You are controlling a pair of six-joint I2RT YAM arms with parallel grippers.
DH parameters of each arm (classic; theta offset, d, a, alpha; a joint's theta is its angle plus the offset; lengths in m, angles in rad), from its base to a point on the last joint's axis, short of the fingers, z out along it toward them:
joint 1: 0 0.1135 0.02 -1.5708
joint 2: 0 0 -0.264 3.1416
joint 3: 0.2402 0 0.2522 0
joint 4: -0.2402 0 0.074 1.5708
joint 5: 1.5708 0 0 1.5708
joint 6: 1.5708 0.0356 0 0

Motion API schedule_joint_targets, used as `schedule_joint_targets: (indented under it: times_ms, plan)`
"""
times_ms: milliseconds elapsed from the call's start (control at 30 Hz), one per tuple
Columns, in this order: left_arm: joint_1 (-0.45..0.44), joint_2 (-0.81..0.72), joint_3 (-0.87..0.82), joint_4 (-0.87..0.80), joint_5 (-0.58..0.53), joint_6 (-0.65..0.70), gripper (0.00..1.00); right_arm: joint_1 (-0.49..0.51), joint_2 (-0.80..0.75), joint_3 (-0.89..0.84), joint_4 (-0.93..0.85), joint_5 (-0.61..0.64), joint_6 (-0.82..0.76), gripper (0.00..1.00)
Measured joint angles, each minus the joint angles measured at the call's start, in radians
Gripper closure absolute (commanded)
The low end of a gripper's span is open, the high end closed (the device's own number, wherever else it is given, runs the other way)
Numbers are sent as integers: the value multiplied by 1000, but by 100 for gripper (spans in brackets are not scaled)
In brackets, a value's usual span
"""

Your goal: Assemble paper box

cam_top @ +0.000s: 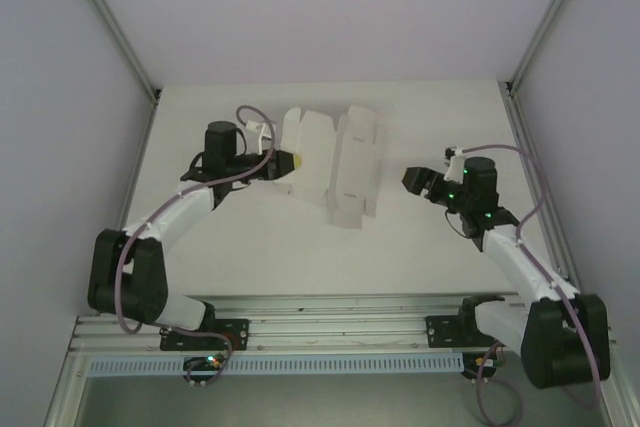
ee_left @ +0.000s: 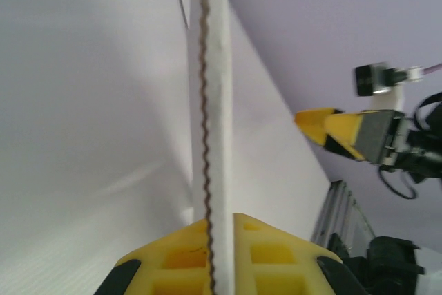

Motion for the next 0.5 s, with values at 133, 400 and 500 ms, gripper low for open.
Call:
schedule_joint_targets:
  times_ms: [133,400,500]
  plan:
    - [-6,-76,2,84,58,-57,100,-35,-2,-6,58,-125,41,4]
    - [-21,-147,13,174,129,-121,100,-59,153,-6,343,-380,165,16]
    - [-23,-148,14,193,138,-137,100,-59,177,-6,429,-439,206,31]
